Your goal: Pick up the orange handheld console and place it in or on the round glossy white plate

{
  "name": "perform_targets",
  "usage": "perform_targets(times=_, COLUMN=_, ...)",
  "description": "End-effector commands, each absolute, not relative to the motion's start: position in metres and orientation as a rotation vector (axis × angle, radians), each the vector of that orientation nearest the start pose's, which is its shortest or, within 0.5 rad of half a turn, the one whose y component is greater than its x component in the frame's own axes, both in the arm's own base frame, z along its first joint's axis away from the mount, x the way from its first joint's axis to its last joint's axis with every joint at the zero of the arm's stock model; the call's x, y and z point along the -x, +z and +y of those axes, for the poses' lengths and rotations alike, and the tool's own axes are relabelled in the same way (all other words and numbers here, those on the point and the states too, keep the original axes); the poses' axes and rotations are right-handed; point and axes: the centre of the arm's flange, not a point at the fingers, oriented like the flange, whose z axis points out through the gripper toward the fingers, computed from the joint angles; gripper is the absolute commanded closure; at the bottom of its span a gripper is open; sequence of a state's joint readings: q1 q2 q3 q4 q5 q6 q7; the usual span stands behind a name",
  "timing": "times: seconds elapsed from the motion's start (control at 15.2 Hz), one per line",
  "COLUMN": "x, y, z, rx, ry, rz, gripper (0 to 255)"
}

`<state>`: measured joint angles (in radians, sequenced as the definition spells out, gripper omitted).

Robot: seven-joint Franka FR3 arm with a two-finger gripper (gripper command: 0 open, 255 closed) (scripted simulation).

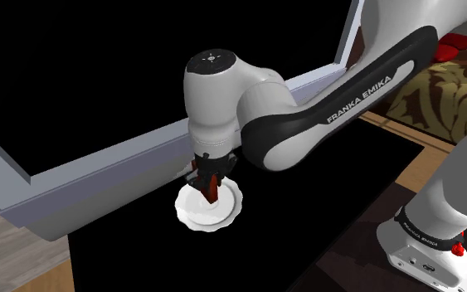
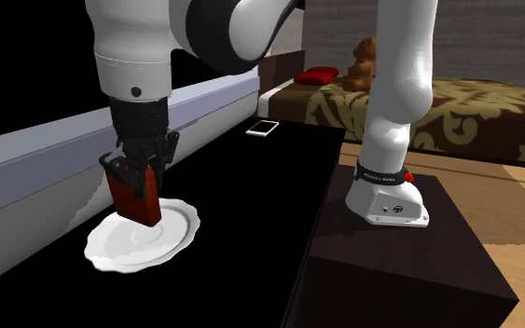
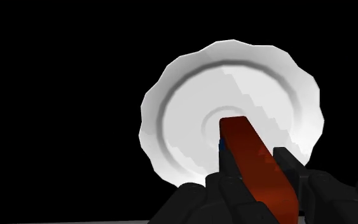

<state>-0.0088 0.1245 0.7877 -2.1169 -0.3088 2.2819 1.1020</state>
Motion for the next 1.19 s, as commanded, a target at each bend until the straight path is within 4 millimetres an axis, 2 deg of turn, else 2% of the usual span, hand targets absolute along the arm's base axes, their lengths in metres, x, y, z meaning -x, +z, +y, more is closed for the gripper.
perform_targets(times=0.0, x=-0.411, y=0.368, z=0.387, rx=3.144, ry=-0.276, rz=0.217, gripper=255)
perform_targets(times=0.2, x=-0.411, y=0.353, z=0.387, rx=3.144, ry=-0.276, rz=0.217, gripper=255)
perform_targets(times=0.73, x=-0.411, y=0.353, z=0.387, rx=3.144, ry=-0.276, rz=0.217, gripper=255)
perform_targets(times=0.79, x=-0.411, y=0.353, z=0.387, rx=3.144, ry=-0.276, rz=0.217, gripper=0)
perform_targets(times=1.12, x=-0.411, y=0.353, z=0.387, rx=3.144, ry=-0.276, rz=0.217, gripper=0)
